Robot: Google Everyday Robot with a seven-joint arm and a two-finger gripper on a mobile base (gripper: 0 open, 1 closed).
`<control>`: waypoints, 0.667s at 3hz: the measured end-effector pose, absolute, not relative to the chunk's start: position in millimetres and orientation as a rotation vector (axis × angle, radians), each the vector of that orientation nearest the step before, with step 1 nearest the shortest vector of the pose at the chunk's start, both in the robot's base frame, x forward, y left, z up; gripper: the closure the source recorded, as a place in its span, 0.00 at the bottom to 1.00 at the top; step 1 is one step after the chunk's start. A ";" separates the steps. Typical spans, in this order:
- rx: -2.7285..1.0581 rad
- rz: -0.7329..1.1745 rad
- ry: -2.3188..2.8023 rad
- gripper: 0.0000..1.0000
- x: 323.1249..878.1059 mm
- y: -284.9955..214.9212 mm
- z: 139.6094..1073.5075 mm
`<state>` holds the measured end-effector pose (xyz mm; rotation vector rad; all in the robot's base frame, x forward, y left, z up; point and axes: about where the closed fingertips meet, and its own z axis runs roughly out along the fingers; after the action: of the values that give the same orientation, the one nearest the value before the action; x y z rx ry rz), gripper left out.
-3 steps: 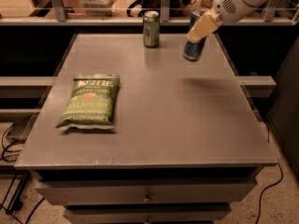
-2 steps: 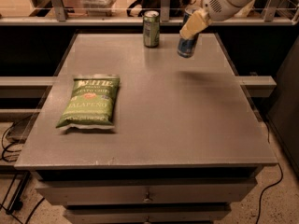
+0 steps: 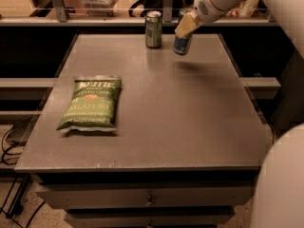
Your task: Move redbull can near green can
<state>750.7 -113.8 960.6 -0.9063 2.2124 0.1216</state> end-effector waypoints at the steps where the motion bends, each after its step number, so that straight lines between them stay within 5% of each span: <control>1: -0.888 0.149 2.200 1.00 772.1 -103.8 948.8; 2: -0.880 0.157 2.183 1.00 789.0 -97.1 938.1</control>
Offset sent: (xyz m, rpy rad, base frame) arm 0.0586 0.0201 -0.0282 0.0607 -0.0496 -0.0063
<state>789.0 -97.1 938.1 -0.8799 2.1829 0.1570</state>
